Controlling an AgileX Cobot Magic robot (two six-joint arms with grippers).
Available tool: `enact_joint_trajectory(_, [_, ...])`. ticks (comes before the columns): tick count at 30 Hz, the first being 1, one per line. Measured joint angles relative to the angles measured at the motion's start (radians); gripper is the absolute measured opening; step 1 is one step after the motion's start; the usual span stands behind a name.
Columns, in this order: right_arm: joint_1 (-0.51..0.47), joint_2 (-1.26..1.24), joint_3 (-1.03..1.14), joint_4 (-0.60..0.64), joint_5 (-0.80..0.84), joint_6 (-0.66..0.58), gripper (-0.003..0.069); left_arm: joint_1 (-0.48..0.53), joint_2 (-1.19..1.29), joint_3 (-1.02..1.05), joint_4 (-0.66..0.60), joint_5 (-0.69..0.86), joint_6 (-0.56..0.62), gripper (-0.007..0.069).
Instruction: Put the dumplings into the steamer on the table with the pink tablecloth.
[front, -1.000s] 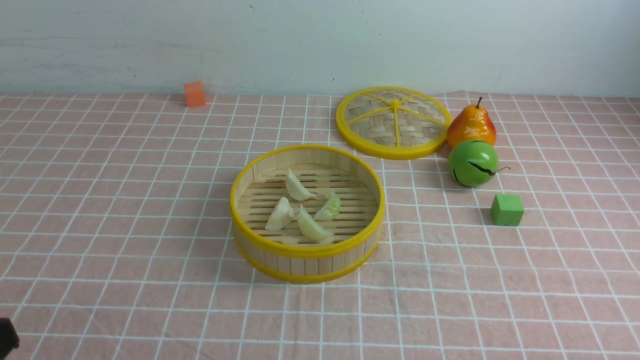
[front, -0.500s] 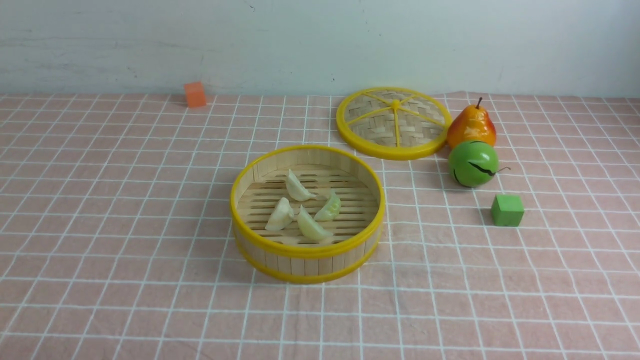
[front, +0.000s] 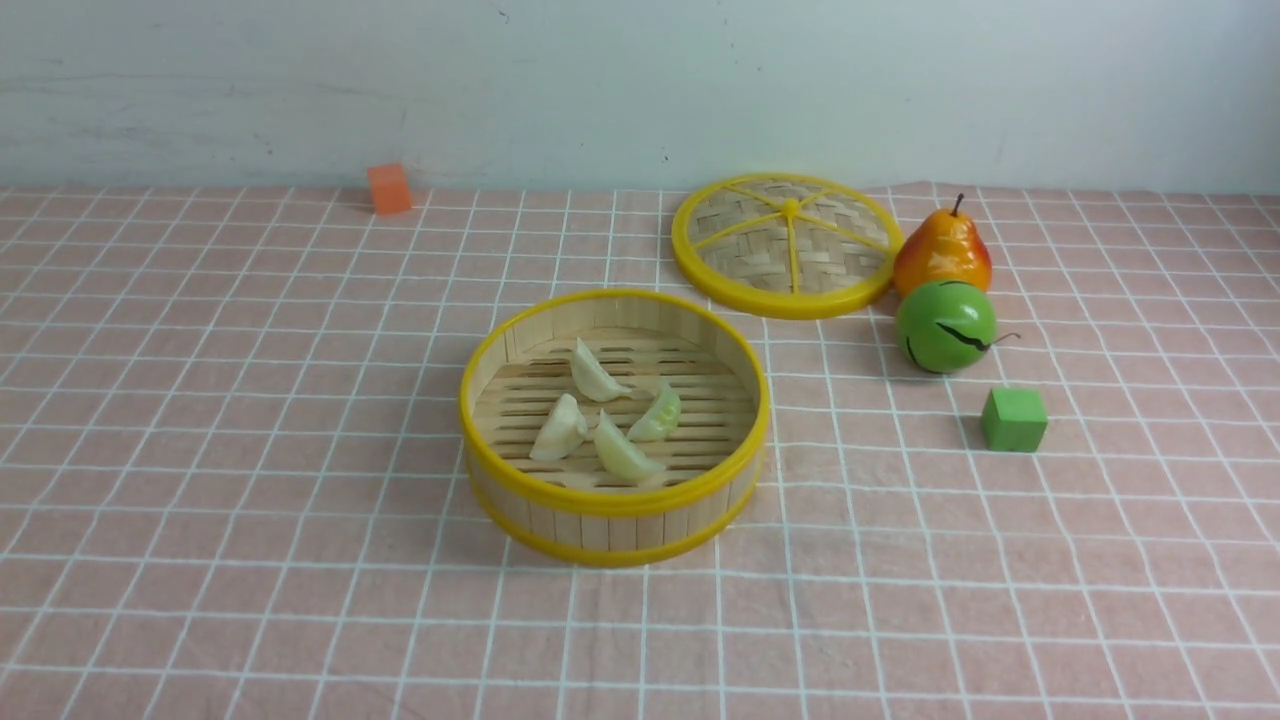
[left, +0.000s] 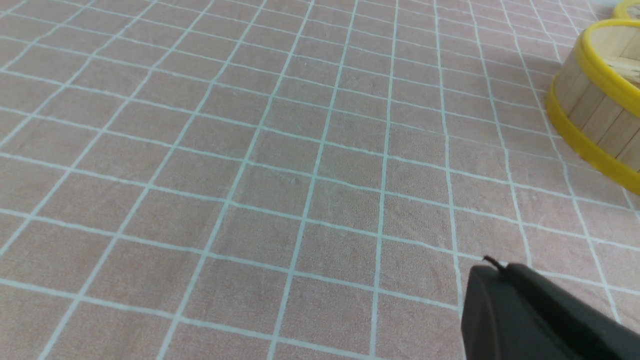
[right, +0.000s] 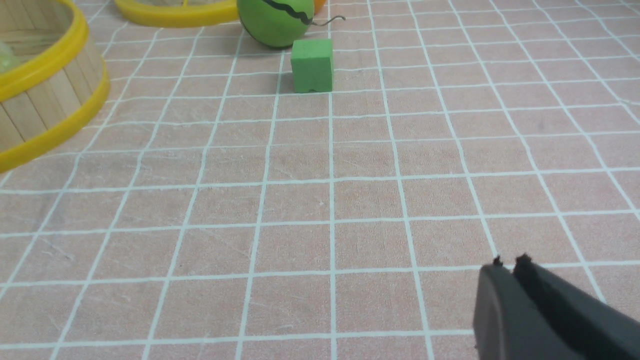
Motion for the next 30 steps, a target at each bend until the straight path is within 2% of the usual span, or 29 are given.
enact_joint_trajectory(30, [0.000,0.000,0.000,0.000,0.000,0.000,0.0060,0.000,0.000,0.000,-0.002,0.000,0.003,-0.0013])
